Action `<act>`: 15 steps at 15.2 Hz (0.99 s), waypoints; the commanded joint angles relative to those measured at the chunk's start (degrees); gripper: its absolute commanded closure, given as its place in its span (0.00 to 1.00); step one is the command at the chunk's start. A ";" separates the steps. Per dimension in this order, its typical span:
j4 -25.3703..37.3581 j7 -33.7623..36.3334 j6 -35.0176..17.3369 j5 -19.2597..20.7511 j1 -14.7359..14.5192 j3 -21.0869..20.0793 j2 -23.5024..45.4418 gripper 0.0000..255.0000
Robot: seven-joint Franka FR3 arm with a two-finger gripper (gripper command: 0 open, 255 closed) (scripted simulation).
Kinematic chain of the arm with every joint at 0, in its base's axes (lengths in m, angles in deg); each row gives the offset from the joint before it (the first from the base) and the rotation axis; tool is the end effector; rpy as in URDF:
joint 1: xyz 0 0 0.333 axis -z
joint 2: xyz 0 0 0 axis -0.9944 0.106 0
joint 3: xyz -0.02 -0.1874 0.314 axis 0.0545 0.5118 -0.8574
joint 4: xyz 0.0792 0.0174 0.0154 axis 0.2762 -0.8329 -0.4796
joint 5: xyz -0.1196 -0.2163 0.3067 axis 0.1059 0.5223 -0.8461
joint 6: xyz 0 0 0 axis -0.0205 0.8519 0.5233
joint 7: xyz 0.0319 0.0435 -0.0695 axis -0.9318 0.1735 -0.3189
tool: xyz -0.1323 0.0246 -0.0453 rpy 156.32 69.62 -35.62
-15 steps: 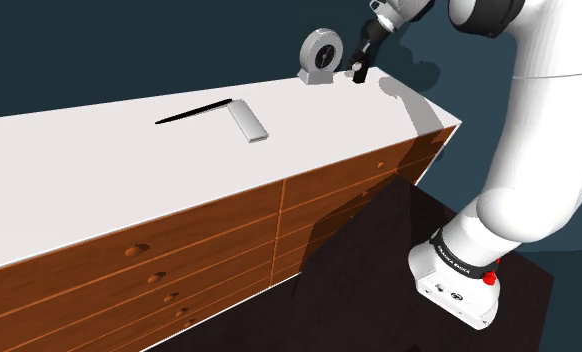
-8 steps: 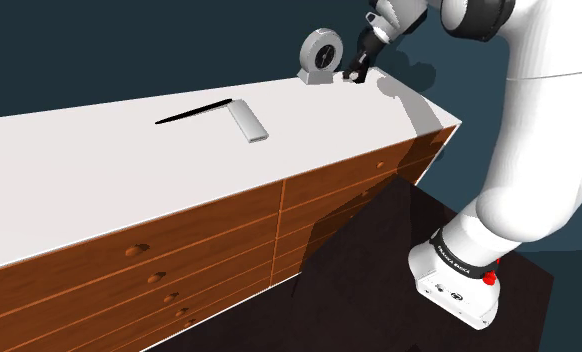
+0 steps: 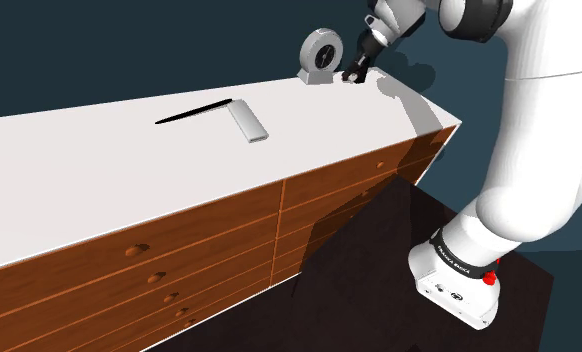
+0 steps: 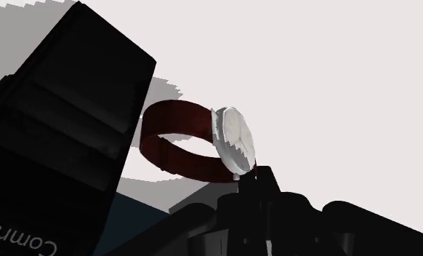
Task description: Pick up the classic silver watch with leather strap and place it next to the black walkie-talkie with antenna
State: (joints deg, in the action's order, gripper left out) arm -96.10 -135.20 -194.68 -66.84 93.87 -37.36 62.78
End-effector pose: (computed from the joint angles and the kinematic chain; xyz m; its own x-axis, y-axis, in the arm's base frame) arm 0.6141 -0.3790 0.3546 0.7669 0.4226 0.4830 0.5019 -0.8640 -0.0409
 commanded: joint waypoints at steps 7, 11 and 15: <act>-0.13 0.03 0.11 0.02 0.09 -0.03 0.36 0.00; 0.01 1.35 4.08 3.09 0.50 2.06 -3.66 0.00; 0.01 1.35 4.07 3.09 0.50 2.06 -3.66 0.00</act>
State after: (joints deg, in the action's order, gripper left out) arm -96.04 -133.89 -190.64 -63.81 94.42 -35.34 59.22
